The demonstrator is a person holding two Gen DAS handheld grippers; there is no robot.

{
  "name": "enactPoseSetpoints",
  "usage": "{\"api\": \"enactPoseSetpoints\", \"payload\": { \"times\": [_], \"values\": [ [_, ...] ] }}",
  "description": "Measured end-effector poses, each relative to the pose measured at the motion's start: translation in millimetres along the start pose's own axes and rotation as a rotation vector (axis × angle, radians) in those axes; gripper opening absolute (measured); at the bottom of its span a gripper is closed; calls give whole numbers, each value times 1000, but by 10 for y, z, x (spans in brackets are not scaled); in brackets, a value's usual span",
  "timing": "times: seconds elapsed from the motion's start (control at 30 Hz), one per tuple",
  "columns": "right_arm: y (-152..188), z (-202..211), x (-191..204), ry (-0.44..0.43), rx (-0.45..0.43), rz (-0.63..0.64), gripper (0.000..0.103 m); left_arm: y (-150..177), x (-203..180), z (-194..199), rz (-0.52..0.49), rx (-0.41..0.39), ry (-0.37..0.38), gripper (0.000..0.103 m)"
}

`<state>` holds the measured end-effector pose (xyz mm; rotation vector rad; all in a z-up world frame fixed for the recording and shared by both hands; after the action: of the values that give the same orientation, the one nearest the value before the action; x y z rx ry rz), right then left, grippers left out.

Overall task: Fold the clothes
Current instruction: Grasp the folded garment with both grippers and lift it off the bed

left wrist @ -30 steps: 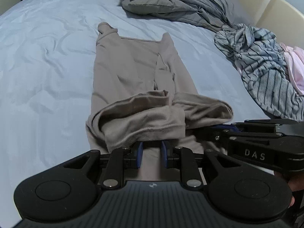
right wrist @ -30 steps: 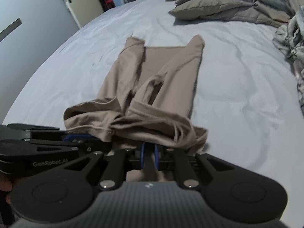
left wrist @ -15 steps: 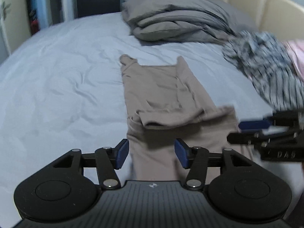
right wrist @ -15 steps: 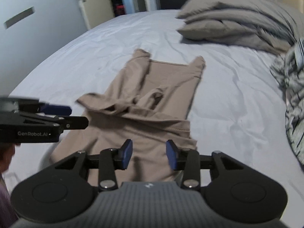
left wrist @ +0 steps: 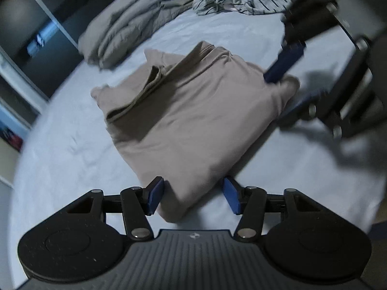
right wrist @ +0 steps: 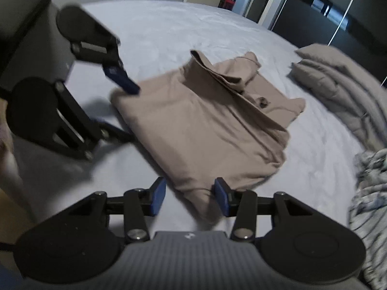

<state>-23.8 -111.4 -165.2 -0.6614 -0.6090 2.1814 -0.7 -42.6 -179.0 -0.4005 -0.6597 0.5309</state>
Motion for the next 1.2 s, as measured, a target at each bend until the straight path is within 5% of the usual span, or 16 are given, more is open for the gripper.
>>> {"api": "enactPoseSetpoints", "payload": {
  "times": [0.27,0.4,0.6,1.03,1.2],
  "values": [
    [1,-123,-128,66,-20,43,42,-53,123,-126,-22,-33,-65,54],
    [-43,-89,-134,59,-15,39,26,-72,128,-130,-10,-19,-37,24],
    [-116,64,-207,36,-8,-19,14,-123,214,-6,62,14,9,13],
    [169,779,92,-226,146,-50,13,15,-244,827,41,103,285,12],
    [339,823,358,-301,206,-8,13,214,-452,913,46,151,334,12]
  ]
}}
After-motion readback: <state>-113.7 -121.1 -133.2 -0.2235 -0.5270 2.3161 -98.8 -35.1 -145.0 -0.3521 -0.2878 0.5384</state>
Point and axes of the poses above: each gripper's, at about its wrist camera, not at the fingertips, and z roughly against the way its jaws point, x to its left, y to its underside, the point moved 9 cm from there along -z, roughly the way its jaws point
